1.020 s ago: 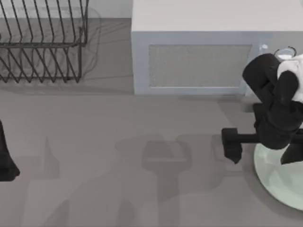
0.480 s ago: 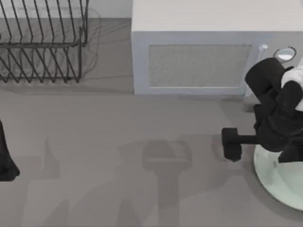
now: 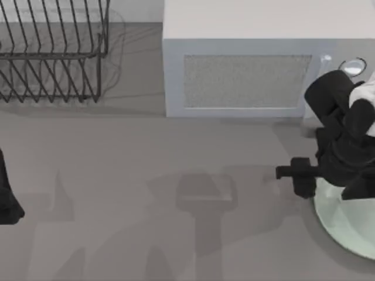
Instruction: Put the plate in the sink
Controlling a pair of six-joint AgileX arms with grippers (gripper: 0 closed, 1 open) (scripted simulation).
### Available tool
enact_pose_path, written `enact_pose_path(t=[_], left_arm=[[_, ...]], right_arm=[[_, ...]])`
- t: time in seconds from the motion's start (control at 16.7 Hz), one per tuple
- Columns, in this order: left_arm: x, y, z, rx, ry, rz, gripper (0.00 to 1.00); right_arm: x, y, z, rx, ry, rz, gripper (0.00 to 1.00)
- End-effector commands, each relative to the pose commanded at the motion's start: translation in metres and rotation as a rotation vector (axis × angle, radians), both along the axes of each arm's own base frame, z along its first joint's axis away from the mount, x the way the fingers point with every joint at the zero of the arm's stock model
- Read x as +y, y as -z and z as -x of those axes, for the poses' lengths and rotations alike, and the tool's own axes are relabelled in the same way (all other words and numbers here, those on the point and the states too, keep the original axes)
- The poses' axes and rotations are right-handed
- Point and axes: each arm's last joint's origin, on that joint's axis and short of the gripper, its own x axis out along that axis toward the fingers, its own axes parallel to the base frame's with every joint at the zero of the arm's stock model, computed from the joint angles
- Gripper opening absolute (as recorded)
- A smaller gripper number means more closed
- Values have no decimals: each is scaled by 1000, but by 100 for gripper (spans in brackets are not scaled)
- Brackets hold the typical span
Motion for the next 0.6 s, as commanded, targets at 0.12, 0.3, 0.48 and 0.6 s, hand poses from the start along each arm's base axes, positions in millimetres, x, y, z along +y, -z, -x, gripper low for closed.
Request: enact_pose_path(t=[0.12,0.3,0.48,0.6], left_arm=[[0,0,0,0,0,0,100],[0,0,0,0,0,0,100],[0,0,0,0,0,0,100],[0,0,0,0,0,0,100]], right_arm=[[0,0,0,0,0,0,17],[0,0,0,0,0,0,0],[0,0,0,0,0,0,0],[0,0,0,0,0,0,0]])
